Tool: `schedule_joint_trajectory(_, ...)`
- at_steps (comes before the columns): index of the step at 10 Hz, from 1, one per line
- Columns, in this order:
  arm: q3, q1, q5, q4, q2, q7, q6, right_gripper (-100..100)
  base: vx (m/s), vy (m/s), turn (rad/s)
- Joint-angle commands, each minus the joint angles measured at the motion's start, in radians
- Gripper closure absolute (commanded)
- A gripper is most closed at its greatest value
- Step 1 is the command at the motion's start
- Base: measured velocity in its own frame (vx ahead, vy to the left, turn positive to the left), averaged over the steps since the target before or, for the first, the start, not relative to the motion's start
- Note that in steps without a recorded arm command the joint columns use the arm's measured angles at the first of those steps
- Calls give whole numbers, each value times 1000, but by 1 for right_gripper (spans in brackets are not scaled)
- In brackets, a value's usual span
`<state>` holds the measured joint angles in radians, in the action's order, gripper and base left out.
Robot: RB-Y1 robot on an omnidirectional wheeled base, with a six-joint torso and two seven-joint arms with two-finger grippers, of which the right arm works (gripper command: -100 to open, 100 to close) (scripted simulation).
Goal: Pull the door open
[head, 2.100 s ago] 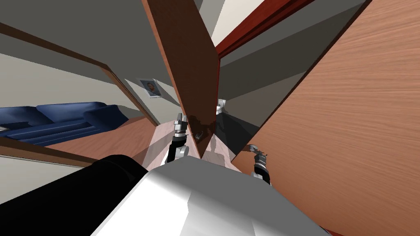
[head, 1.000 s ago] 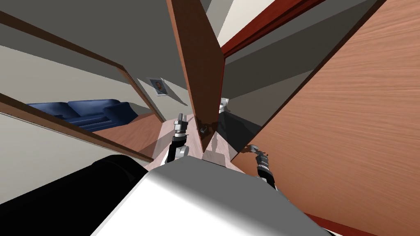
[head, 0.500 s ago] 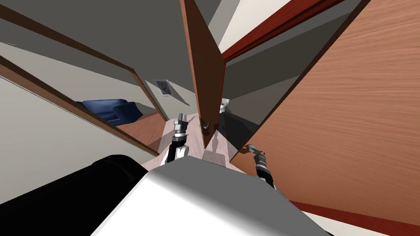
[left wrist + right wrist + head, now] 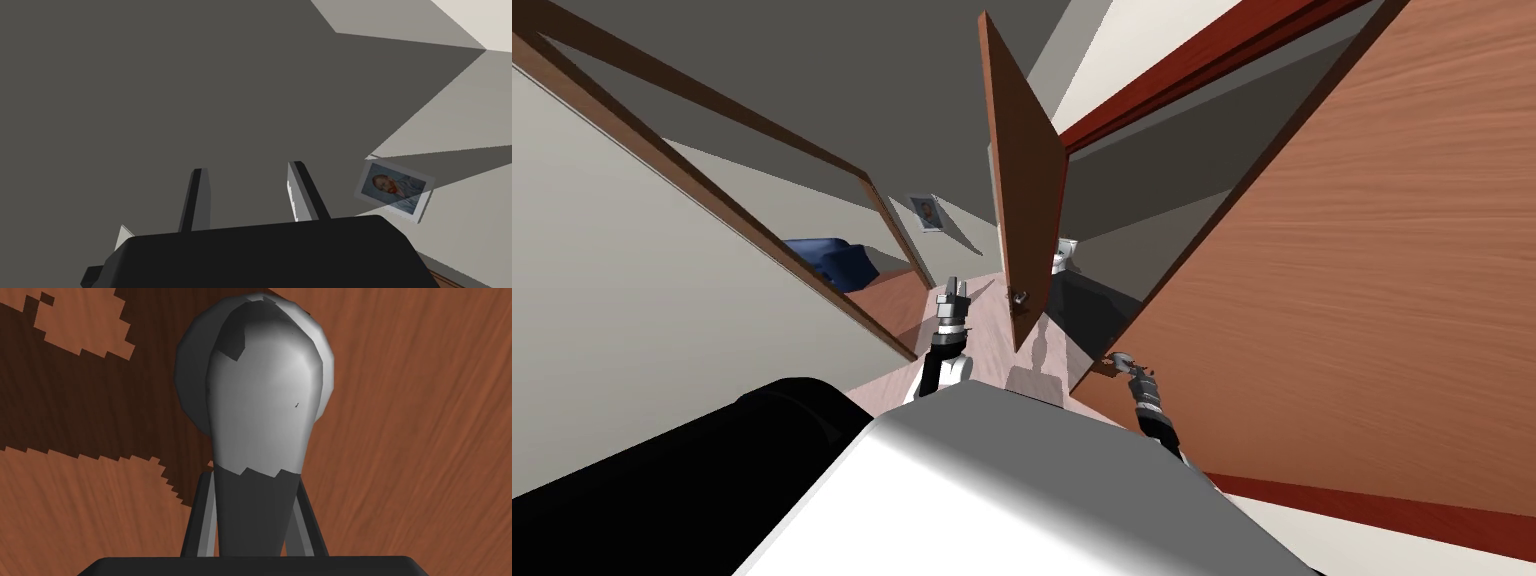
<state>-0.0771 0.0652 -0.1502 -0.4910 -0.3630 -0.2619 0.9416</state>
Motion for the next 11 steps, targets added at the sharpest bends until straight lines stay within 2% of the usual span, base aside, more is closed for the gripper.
schedule_joint_trajectory(1,26,-7,16,-7,-2,-22,14,100,-240,-44,116)
schedule_joint_trajectory(3,46,-12,29,-12,-9,-41,26,100,-225,-53,56)
schedule_joint_trajectory(4,36,-21,23,-25,-9,-32,15,100,-106,-32,15)
schedule_joint_trajectory(5,59,-43,37,-32,-22,-56,37,100,-181,-29,147)
schedule_joint_trajectory(6,64,-47,40,-34,-25,-61,43,100,-219,-43,141)
schedule_joint_trajectory(11,118,-96,73,-47,-64,-125,113,100,-236,-45,101)
